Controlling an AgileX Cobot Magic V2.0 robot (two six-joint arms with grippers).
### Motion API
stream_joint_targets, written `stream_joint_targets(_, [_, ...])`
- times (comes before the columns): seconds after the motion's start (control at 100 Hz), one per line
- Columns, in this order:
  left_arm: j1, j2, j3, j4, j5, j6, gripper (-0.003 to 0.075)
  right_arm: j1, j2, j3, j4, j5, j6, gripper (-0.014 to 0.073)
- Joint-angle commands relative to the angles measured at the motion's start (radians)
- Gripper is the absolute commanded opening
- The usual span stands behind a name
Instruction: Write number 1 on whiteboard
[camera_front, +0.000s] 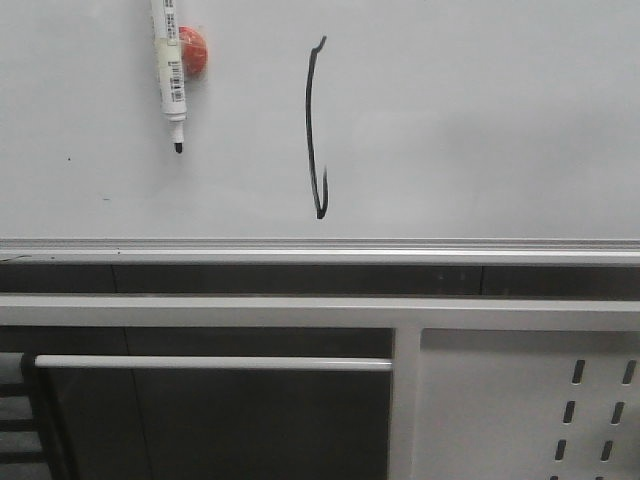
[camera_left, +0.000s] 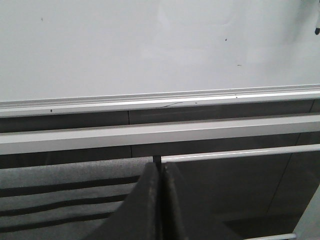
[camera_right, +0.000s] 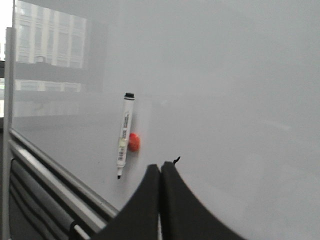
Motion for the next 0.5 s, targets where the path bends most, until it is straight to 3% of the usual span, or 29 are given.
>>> stream_joint_targets(0.0, [0.002, -0.026, 0.022, -0.012, -0.054, -0.01, -0.0018, -0.091, 0.016, 0.004, -0.161, 0.065, 0.125, -0.0071])
stream_joint_targets(0.15, [0.002, -0.026, 0.022, -0.012, -0.054, -0.01, -0.0018, -0.265, 0.016, 0.034, -0.297, 0.169, 0.24, -0.0071])
stream_joint_targets(0.37, [0.002, -0.026, 0.022, -0.012, -0.054, -0.01, -0.0018, -0.57, 0.016, 0.113, -0.635, 0.224, 0.645, -0.0071])
stream_joint_targets(0.49, [0.002, -0.026, 0.022, -0.012, -0.054, -0.01, -0.0018, -0.71, 0.009, 0.146, -0.728, 0.266, 0.745, -0.0071])
